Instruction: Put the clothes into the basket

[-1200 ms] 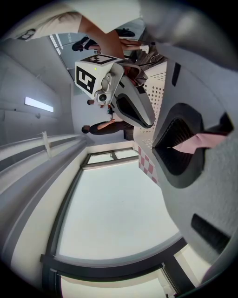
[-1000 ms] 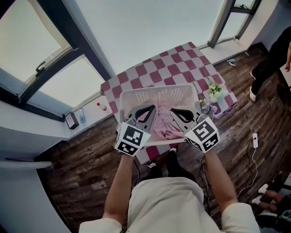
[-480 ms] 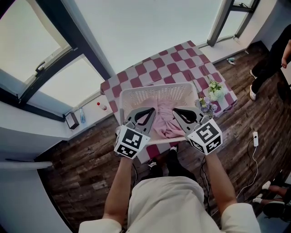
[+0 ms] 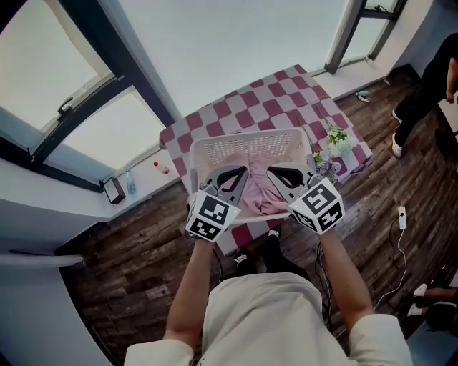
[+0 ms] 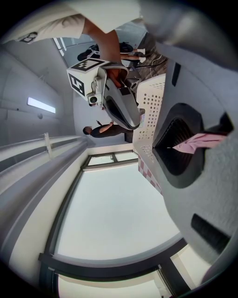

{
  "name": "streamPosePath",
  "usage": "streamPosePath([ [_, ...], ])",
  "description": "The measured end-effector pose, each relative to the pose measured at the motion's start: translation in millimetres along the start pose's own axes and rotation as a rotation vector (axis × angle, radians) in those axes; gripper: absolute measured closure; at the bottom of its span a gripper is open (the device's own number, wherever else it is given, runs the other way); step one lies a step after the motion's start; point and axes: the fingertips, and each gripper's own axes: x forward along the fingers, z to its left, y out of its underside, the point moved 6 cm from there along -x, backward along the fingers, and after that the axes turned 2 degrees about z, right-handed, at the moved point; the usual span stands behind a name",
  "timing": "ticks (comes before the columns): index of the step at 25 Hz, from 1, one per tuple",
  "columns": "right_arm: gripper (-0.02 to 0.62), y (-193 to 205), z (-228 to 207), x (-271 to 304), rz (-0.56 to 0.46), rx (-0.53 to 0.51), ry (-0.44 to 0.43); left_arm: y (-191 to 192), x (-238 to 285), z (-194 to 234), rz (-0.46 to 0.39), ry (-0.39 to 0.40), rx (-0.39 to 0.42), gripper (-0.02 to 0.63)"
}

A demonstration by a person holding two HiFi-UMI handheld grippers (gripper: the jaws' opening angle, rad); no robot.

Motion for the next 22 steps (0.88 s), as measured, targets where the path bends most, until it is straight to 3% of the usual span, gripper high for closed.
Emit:
streamPosePath([
  [22, 0.580, 4.8, 10.0, 6.4, 0.031, -0.012, -0.003, -1.0, -11.2, -2.8, 0.009, 0.012, 0.023, 0.592],
])
